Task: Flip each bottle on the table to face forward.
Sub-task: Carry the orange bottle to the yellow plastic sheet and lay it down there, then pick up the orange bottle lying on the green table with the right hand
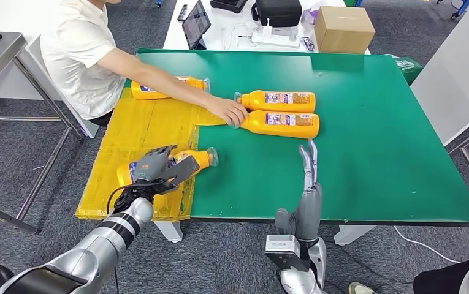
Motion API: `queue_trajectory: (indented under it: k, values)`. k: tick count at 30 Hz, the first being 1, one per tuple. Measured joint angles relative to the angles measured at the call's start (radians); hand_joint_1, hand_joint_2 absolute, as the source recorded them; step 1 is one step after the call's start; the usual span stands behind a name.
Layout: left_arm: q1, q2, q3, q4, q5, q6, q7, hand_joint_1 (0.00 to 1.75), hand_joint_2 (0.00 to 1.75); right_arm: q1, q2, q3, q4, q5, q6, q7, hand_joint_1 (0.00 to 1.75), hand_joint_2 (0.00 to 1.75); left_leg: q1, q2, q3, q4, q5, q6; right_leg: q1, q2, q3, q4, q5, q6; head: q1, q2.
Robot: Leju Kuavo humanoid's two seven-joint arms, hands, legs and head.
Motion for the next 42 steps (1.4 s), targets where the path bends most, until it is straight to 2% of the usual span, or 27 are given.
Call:
queue_trajectory:
  k: [7,13,17,21,23,29,33,37,42]
  values:
    - [0.036,-0.025,-0.001,-0.028,0.021,-0.096,-0.106,0.0,1.75,0.001,-0.012,-0.001,0.028,-0.01,0.0,0.0,0.0,0.0,0.0,-0.001,0.0,0.0,0.0,0.0,0.0,-0.001,0.002,0.0,-0.001,0.0,0.0,0.0]
    - [0.113,-0.029,-0.044,-0.142,-0.001,-0.091,-0.135,0.0,1.75,0.001,-0.017,-0.004,0.054,-0.017,0.0,0.0,0.0,0.0,0.0,-0.001,0.0,0.0,0.0,0.0,0.0,-0.001,0.001,0.0,0.0,0.0,0.0,0.0]
    - [0.195,-0.03,-0.073,-0.263,0.018,-0.007,-0.183,0.0,1.75,0.003,-0.018,-0.011,0.066,-0.002,0.0,0.0,0.0,0.0,0.0,0.0,0.0,0.0,0.0,0.0,0.0,0.0,0.001,0.0,0.0,0.0,0.0,0.0]
    - [0.297,-0.032,-0.08,-0.443,0.044,0.227,-0.249,0.0,1.75,0.013,-0.016,-0.027,0.074,0.036,0.0,0.0,0.0,0.0,0.0,0.0,-0.001,0.0,-0.001,0.0,0.0,0.0,-0.001,0.0,-0.001,0.0,0.0,0.0]
    - [0.343,-0.036,-0.076,-0.53,0.041,0.297,-0.285,0.0,1.75,0.018,-0.011,-0.036,0.076,0.051,0.0,0.0,0.0,0.0,0.0,0.0,-0.001,0.0,-0.001,0.0,0.0,0.0,-0.001,0.0,-0.001,0.0,0.0,0.0]
    - [0.464,-0.088,-0.015,-0.735,0.035,0.319,-0.43,0.0,1.75,0.035,0.006,-0.067,0.081,0.104,0.0,0.0,0.0,0.0,0.0,0.0,-0.001,0.0,-0.002,0.0,0.0,0.0,-0.001,-0.001,-0.001,0.0,0.0,0.0]
    - [0.51,-0.103,-0.007,-0.8,0.109,0.317,-0.442,0.0,1.75,0.046,0.017,-0.099,0.083,0.194,0.0,0.0,0.0,0.0,0.0,0.0,-0.001,0.0,-0.001,0.0,0.0,0.0,-0.001,-0.001,-0.001,0.0,0.0,0.0]
    - [0.559,-0.094,-0.05,-0.857,0.29,0.273,-0.405,0.0,1.75,0.056,0.029,-0.196,0.116,0.456,0.0,0.0,0.0,1.75,0.0,-0.001,-0.001,0.0,-0.001,0.0,0.0,-0.001,-0.001,-0.001,-0.001,0.0,0.0,0.0]
    - [0.628,-0.071,-0.116,-0.927,0.542,0.169,-0.398,0.0,1.75,0.068,0.024,-0.382,0.125,0.713,0.0,0.0,0.0,1.75,-0.001,-0.001,-0.002,0.0,-0.002,0.001,-0.001,-0.001,-0.001,-0.001,-0.001,0.0,0.0,0.0]
